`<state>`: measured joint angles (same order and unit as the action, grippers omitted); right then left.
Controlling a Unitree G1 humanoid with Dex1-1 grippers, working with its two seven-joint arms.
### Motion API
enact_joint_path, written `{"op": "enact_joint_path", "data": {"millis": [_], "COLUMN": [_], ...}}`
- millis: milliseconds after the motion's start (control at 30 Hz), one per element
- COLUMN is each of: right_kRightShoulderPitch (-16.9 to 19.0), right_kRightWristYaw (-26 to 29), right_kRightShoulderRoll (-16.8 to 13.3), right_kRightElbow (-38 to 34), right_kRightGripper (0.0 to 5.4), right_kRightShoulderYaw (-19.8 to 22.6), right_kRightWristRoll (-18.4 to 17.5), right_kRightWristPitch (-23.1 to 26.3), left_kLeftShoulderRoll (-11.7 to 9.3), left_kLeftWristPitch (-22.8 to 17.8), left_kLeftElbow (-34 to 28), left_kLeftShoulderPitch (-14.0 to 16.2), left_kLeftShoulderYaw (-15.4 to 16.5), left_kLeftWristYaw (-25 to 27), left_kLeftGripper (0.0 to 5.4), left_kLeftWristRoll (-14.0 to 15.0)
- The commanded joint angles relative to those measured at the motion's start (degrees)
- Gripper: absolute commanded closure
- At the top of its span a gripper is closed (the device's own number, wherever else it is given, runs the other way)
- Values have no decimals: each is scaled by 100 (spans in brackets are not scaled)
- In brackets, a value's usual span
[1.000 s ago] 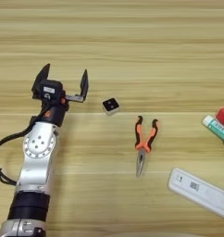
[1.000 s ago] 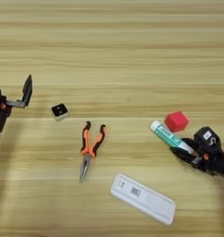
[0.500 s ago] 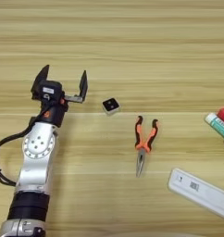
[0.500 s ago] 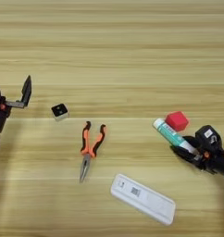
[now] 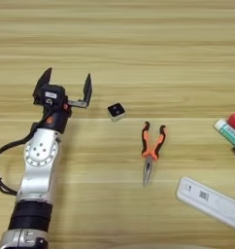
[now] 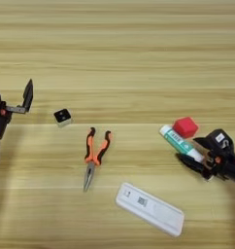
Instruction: Move the objects on the table
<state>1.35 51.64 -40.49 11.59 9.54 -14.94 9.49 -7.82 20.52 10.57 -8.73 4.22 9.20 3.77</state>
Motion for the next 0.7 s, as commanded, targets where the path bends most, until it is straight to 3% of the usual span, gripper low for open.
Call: {"op": "enact_joint_path", "data": {"millis": [33, 233, 400, 600, 700], "right_kRightShoulderPitch": [-92, -106, -128, -202, -190], "right_kRightWristYaw": [-18, -8, -127, -354, -443], "right_kRightShoulderRoll": [-145, -302, -260, -65, 11], "right_kRightElbow": [-221, -768, -1568, -2146, -2400], "right_kRightGripper": [84, 10, 4, 4, 4], "right_kRightShoulderYaw": [221, 715, 1038, 1010, 960], "right_kRightWristRoll": [-131, -440, -825, -1116, -1199], "right_kRightWristPitch": [71, 202, 378, 529, 580], "left_kLeftShoulderRoll": [-38, -37, -41, -38, -75], "left_kLeftWristPitch": [28, 34, 36, -92, -175], "left_kLeftElbow": [83, 128, 159, 102, 52], "left_kLeftShoulderPitch": [-106, -141, -163, -107, 11], "left_kLeftShoulderYaw": [-2, -7, -16, -196, -436], "left_kLeftWristYaw": [32, 33, 51, 263, 507], "left_kLeftGripper": [0, 0, 0, 0, 0], "left_kLeftWristRoll": [-16, -23, -20, -20, -97]}}
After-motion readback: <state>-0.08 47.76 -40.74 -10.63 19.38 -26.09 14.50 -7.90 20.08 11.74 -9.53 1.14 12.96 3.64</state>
